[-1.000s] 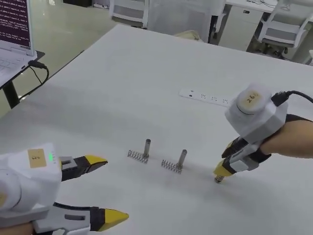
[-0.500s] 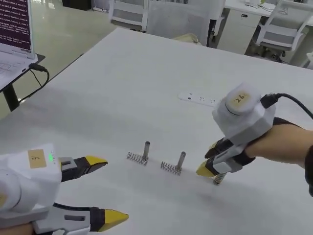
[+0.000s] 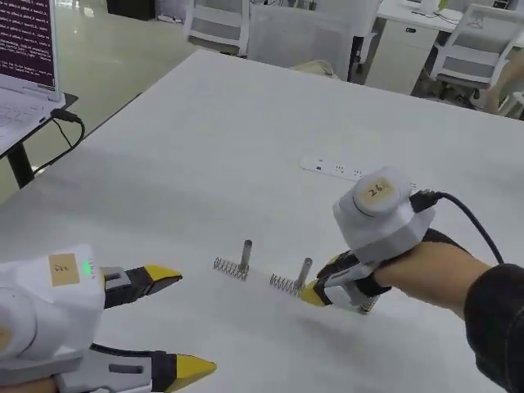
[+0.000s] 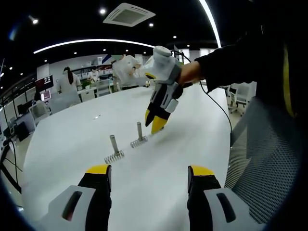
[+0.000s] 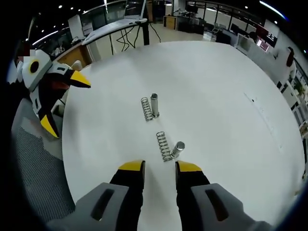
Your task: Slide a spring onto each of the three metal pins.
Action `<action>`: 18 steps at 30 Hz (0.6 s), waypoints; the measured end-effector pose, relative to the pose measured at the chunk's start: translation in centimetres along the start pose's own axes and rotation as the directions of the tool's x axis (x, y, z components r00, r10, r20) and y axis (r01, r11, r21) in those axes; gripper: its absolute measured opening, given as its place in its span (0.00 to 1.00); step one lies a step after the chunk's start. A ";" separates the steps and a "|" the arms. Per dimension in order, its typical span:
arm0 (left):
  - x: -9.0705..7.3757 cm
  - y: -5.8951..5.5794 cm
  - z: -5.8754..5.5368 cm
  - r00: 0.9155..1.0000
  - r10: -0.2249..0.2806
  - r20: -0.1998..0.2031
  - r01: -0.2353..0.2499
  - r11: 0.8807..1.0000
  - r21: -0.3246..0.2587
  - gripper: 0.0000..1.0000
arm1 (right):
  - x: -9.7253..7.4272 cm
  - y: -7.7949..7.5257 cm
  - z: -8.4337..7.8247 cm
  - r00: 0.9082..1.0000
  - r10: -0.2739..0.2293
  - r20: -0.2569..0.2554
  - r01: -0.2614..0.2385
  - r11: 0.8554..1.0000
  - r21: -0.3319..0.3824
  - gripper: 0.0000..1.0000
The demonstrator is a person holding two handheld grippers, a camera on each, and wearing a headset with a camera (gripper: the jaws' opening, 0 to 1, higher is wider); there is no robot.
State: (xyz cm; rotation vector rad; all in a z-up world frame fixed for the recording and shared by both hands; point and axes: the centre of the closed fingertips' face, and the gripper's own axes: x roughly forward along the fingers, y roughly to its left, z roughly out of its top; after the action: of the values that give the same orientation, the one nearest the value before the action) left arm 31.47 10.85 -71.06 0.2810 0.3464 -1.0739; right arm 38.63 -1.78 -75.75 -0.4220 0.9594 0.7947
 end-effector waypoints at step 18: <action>0.0 -0.1 -0.3 1.000 -0.005 -0.009 0.005 1.000 -0.007 0.59 | 2.3 -0.6 -0.7 1.000 -0.024 -0.006 0.024 0.997 0.069 0.20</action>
State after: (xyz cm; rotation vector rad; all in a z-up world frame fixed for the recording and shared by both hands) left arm 31.34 10.90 -71.35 0.2788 0.3590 -1.0767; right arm 39.45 -1.70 -78.06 -0.3746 0.9823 0.7368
